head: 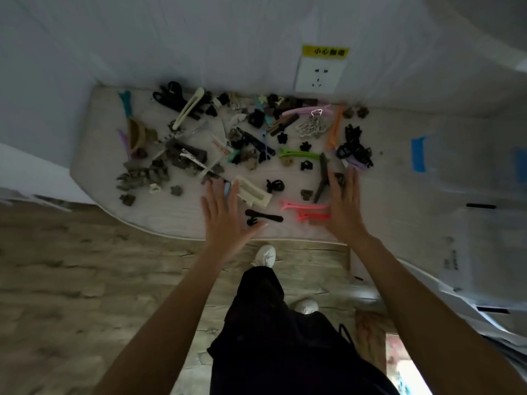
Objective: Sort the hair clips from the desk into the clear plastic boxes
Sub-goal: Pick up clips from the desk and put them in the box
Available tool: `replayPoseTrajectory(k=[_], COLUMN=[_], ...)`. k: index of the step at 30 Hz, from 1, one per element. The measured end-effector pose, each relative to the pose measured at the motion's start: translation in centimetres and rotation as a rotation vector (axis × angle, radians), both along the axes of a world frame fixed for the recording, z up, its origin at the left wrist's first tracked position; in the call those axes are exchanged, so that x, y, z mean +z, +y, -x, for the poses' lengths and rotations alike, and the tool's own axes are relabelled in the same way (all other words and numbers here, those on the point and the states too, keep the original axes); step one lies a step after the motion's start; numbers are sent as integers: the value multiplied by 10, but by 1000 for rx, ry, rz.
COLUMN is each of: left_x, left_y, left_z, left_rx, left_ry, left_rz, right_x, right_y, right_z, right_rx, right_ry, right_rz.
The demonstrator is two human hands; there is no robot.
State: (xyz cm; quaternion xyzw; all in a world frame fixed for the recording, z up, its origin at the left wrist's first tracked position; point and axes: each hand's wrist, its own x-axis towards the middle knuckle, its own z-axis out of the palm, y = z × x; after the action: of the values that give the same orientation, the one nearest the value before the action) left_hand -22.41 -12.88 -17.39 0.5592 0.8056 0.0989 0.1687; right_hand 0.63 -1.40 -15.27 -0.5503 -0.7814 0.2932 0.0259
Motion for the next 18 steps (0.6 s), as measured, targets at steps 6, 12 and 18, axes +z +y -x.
replayPoseTrajectory(k=[6,12,18], left_x=[10,20,29], left_y=[40,32,13], left_z=[-3,22,50], left_rx=[43,38,97], left_ry=[-183,-124,102], left_rz=[-153,-210,-440], right_x=[4,26,11], right_y=[30,49,100], right_z=[58,46,-8], right_rx=[111,167,-240], right_ry=[99,157,66], right_rz=[104,-232,-256])
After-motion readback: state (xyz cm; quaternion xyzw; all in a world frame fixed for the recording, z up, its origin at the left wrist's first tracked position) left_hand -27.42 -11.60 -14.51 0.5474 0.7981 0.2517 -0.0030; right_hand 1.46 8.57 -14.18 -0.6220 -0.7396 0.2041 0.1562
